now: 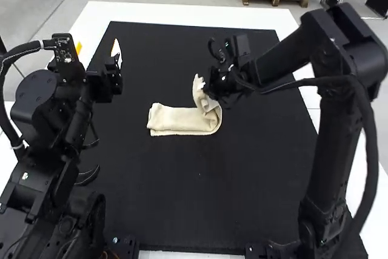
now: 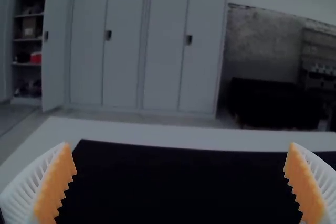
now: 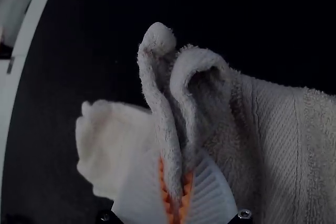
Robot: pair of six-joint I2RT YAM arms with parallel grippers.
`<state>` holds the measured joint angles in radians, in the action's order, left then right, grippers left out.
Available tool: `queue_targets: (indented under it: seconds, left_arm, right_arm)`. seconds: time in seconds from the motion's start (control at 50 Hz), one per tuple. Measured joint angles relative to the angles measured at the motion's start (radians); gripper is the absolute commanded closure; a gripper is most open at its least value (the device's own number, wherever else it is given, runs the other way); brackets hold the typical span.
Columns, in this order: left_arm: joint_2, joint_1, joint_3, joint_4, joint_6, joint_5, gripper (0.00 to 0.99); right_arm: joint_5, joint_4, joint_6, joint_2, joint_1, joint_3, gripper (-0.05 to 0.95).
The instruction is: Fold the towel.
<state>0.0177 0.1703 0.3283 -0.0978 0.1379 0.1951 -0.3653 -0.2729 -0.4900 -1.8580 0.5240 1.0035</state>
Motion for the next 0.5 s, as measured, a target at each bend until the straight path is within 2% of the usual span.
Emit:
queue_targets:
  seconds: [0.24, 0.5]
  left_arm:
    - [0.000, 0.000, 0.000, -0.003, 0.000, 0.000, 0.064]
    - [0.000, 0.000, 0.000, -0.005, 0.001, 0.000, 0.064]
  right_arm:
    - [0.023, -0.006, -0.005, -0.079, 0.086, 0.057, 0.90]
    - [0.034, -0.003, -0.008, -0.117, 0.127, 0.111, 0.90]
